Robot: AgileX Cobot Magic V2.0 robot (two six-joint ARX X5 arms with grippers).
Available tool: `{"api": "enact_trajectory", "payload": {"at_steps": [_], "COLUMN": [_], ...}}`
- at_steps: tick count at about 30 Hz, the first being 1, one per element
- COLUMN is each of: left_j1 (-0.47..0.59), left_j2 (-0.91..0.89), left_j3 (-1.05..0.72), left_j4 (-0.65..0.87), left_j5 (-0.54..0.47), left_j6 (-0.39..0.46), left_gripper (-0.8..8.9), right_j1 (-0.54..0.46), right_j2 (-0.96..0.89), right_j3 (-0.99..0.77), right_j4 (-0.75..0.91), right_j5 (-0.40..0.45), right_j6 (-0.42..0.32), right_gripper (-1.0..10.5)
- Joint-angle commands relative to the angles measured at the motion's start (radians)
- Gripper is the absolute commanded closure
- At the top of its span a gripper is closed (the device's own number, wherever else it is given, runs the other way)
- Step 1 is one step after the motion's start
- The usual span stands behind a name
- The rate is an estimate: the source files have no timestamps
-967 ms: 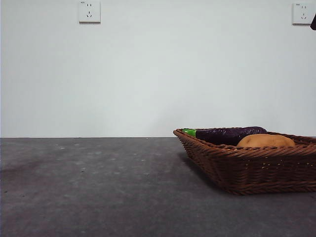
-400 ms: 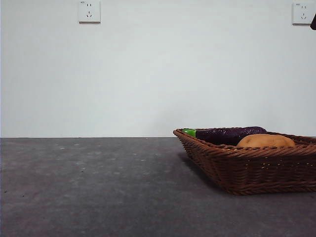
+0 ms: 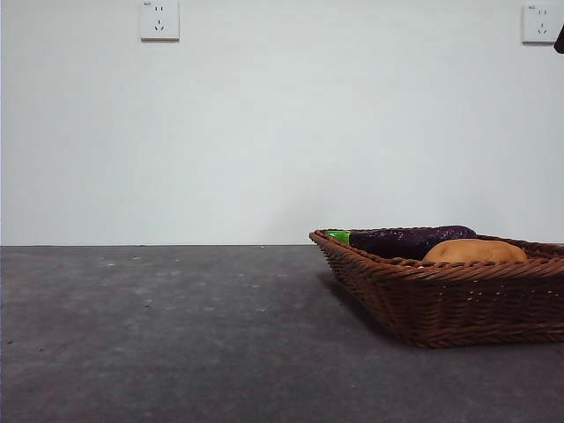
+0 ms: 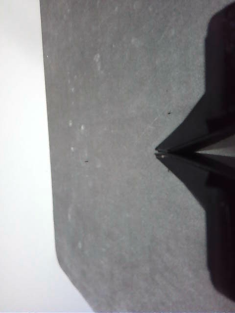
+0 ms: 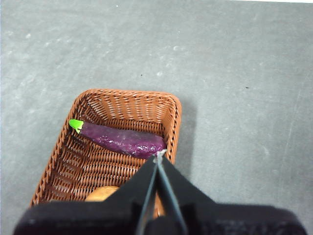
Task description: Help me put the vegetables on the table into the basket
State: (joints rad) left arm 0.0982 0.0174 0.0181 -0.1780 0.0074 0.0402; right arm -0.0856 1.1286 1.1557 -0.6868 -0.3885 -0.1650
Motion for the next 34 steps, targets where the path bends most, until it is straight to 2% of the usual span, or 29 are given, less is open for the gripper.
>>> {"api": "enact_trajectory", "payload": {"at_steps": [1,16,20,23,28,29,31,34], "left_j1": [0.003,0.003,0.003,0.003,0.003,0.003,0.003,0.003], "left_j2": [0.011,0.063,0.063,0.064,0.064,0.064,0.064,0.064], "left_j3": [-0.011,-0.011,-0.011,-0.011,-0.011,-0.011,-0.011,-0.011], "left_j4": [0.011,0.011,0.011,0.011,0.011,0.011,0.011,0.011], "left_j5": [0.000,0.000,0.000,0.000,0.000,0.000,0.000,0.000], "left_j6": [-0.011,-0.011,-0.010,-0.011,-0.010,-0.011,-0.011,-0.010], "left_gripper": [8.17,8.17,8.17,8.17,8.17,8.17,8.17,8.17], "right_j1": [0.001,0.000,0.001,0.001,0.001,0.001,0.001,0.001], "right_j2": [0.004,0.003,-0.101,-0.256,-0.591,-0.650,-0.743,-0.820], "right_j3": [0.003,0.003,-0.046,-0.175,-0.532,-0.600,-0.719,-0.806], "right_j4": [0.005,0.008,0.007,0.083,0.304,0.349,0.412,0.436], "right_j5": [0.004,0.004,0.003,0.004,0.006,0.027,0.119,0.173], "right_j6": [0.003,0.004,-0.003,0.001,0.035,0.062,0.113,0.132], "right_gripper": [9.5,9.5,9.5,9.5,9.5,9.5,9.5,9.5]}}
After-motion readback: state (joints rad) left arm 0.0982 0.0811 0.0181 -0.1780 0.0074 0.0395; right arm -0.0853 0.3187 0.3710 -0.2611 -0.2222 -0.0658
